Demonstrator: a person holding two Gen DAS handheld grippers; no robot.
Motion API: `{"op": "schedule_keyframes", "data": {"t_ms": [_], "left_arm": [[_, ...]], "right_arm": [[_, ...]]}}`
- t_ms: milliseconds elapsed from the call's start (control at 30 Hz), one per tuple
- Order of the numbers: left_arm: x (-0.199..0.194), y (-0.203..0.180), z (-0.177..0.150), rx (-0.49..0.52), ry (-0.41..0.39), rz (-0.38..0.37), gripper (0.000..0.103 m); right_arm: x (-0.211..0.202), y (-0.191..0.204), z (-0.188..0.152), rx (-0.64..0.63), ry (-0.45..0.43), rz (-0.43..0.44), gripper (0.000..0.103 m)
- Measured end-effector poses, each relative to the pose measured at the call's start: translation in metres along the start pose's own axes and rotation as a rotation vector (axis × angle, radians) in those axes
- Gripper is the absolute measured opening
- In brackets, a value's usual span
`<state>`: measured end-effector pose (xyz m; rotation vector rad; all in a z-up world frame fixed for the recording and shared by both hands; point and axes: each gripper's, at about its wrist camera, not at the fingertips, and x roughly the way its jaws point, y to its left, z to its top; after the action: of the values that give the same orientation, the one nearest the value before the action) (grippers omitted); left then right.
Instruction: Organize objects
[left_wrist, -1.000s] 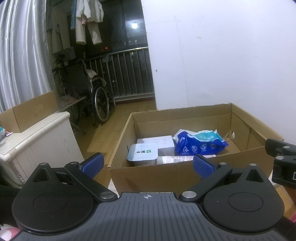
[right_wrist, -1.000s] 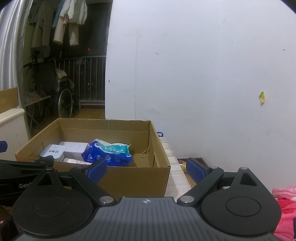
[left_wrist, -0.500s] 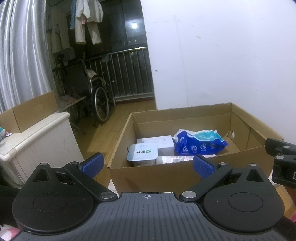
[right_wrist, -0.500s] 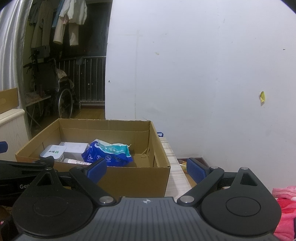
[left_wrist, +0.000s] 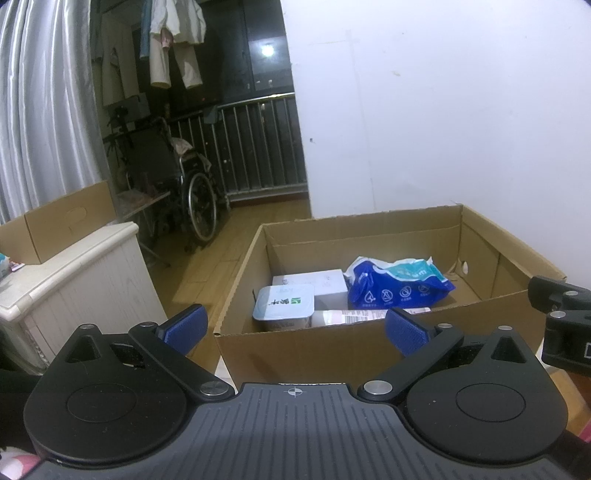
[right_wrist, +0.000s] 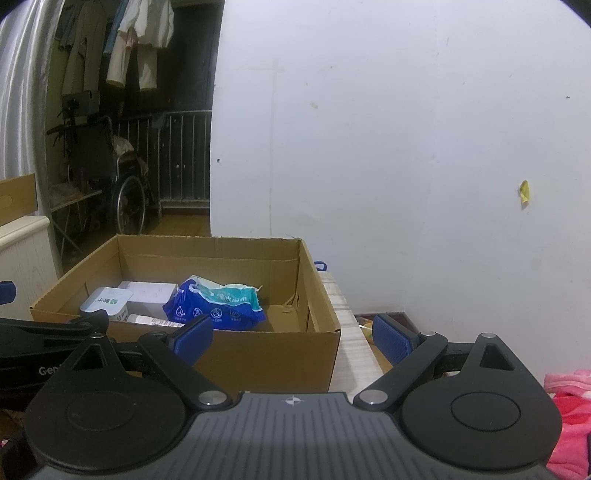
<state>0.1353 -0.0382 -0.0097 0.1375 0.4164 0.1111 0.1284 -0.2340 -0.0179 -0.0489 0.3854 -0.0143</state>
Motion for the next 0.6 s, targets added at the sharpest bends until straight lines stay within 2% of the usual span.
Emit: {"op": "schedule_keyframes", "data": {"t_ms": [600], "left_arm": [[-0.0002, -0.0022, -0.0009, 0.002, -0.005, 0.000, 0.103]], "right_arm": [[-0.0040, -0.0030, 0.0011, -0.007, 0.002, 0.000, 0.096]]}}
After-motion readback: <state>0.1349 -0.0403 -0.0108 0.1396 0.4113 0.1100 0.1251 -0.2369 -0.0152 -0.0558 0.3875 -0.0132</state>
